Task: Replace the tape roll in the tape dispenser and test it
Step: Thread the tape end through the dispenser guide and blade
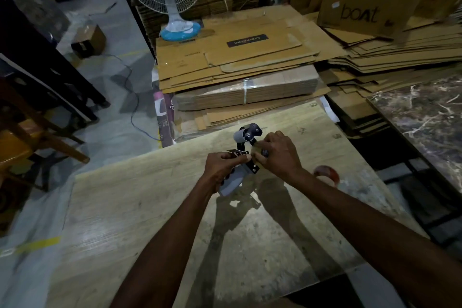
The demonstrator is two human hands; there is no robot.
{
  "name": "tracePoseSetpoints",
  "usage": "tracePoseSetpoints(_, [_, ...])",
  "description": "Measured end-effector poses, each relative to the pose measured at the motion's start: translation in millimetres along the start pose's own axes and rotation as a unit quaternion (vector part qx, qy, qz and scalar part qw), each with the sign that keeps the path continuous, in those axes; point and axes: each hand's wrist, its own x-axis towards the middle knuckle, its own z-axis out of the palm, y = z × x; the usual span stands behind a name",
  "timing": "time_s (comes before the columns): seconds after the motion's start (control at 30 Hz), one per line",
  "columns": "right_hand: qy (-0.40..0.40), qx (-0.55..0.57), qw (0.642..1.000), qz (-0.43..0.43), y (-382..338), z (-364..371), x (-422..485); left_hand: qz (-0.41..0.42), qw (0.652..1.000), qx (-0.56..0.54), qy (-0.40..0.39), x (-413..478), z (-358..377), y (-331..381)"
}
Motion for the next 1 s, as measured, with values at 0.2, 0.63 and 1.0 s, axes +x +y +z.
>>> tracePoseSetpoints(0.2, [-0.002,-0.017,0.999,0.035,-5,-5,0,0.031,0.998,0.043,-0.021,-1,-3,4])
tracePoseSetpoints(0.63, [-0.028,-0.044,0.995,0.081,-11,-13,-4,0.099,0.989,0.101,-0.031,-1,0,15])
tracePoseSetpoints(1.0, [-0.045,-0.060,0.994,0.078,-12,-8,-6,0.164,0.971,0.168,-0.054,-5,-6,18])
